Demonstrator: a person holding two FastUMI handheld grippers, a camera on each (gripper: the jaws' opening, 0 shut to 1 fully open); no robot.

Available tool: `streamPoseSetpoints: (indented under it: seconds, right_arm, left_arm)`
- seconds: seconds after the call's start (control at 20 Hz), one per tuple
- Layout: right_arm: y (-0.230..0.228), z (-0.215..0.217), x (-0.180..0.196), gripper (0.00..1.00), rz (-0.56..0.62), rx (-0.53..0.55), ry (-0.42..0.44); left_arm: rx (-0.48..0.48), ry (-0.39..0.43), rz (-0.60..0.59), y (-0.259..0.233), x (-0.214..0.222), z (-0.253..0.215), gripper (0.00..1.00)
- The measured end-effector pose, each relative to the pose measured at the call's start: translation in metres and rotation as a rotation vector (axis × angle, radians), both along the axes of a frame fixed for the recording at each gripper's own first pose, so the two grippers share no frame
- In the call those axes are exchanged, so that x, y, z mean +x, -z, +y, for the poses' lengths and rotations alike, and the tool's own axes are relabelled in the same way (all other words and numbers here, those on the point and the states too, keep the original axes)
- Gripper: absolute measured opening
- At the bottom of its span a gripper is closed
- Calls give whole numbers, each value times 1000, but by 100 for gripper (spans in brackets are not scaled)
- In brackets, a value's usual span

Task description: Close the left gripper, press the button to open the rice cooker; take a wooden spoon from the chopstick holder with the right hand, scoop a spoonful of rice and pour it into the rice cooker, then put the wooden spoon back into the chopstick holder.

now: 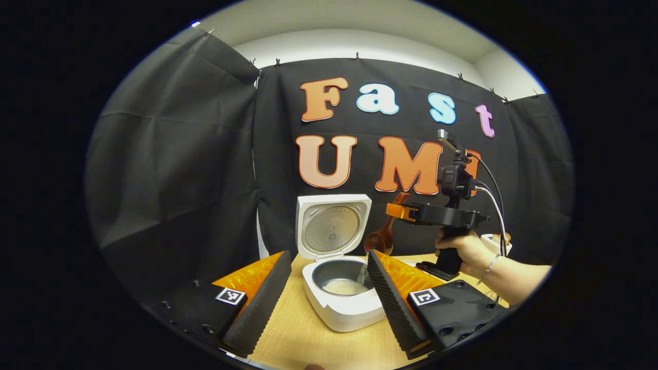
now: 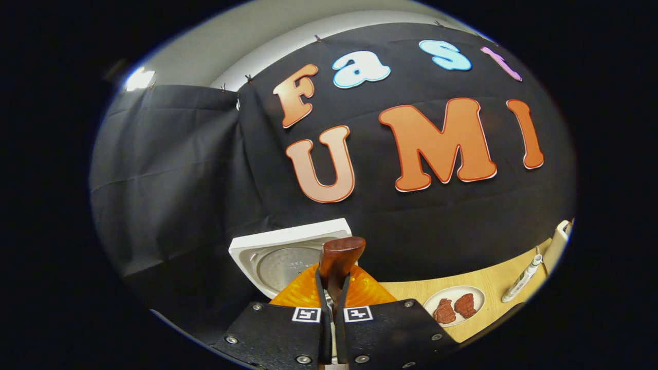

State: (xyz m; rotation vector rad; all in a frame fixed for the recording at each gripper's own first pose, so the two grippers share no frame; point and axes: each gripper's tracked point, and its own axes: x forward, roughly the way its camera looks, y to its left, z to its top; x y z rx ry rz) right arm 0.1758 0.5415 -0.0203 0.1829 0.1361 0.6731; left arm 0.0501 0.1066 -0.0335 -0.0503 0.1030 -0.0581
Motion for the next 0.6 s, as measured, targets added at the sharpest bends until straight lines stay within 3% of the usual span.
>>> streamPoseSetpoints:
  seconds: [0.6]
  right_arm:
    - [8,17,-41,2,-255,-230,-173]
  left_arm:
    - [9,-16,21,7,-6,6,100]
